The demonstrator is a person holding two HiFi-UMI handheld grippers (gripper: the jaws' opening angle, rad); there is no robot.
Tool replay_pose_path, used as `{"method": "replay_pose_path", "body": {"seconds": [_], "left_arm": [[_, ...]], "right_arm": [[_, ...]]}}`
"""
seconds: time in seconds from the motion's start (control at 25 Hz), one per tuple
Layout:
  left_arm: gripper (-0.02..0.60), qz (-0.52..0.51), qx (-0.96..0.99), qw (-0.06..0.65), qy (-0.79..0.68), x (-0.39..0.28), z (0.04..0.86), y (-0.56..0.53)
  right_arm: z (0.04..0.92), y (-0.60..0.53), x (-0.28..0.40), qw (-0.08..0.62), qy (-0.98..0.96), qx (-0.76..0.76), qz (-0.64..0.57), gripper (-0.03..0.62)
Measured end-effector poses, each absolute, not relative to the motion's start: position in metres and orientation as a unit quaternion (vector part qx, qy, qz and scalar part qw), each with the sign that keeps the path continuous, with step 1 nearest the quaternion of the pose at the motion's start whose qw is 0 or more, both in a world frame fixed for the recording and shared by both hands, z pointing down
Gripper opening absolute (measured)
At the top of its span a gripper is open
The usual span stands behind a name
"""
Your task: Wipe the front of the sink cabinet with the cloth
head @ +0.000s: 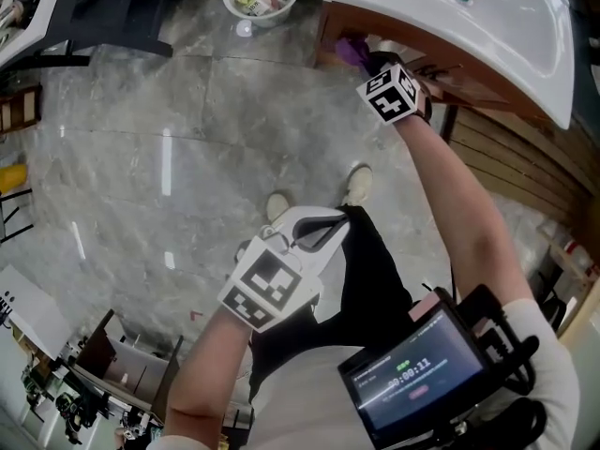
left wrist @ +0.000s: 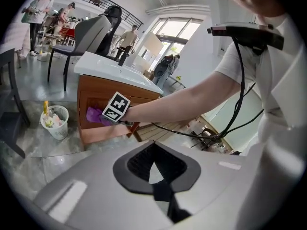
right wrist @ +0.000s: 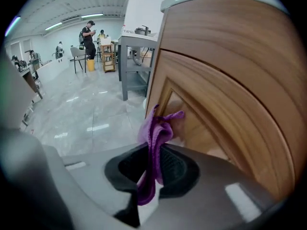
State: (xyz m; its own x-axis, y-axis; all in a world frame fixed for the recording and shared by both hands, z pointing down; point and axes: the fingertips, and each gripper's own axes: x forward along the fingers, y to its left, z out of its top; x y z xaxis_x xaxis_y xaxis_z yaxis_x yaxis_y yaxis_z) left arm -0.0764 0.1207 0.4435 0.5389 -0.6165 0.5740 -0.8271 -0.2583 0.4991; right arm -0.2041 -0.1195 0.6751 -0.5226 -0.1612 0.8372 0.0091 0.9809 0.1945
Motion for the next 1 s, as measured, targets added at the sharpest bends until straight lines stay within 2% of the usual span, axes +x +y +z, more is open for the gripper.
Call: {"method": "replay_pose_path", "body": {"seconds": [0.4, 0.64, 1.0], "left_arm": [[0.005, 0.150, 0.812, 0.389, -0.408, -0.029, 0.439, 0.084], [0.005, 0.164, 0.828, 0.384, -0.375, 0.023, 0.443, 0.042], [0.005, 0.173, 0.841, 0.381, -0.344, 0.039, 0.449, 0.032]], "right_arm": [[0.660, -0.186, -0.107, 0.492, -0.860, 0.118, -0.069, 0.055], [0.664, -0.236, -0.031, 0.494, -0.853, 0.157, -0.060, 0.055], [0.671, -0.254, 0.015, 0.507, -0.839, 0.193, -0.050, 0.055]]}}
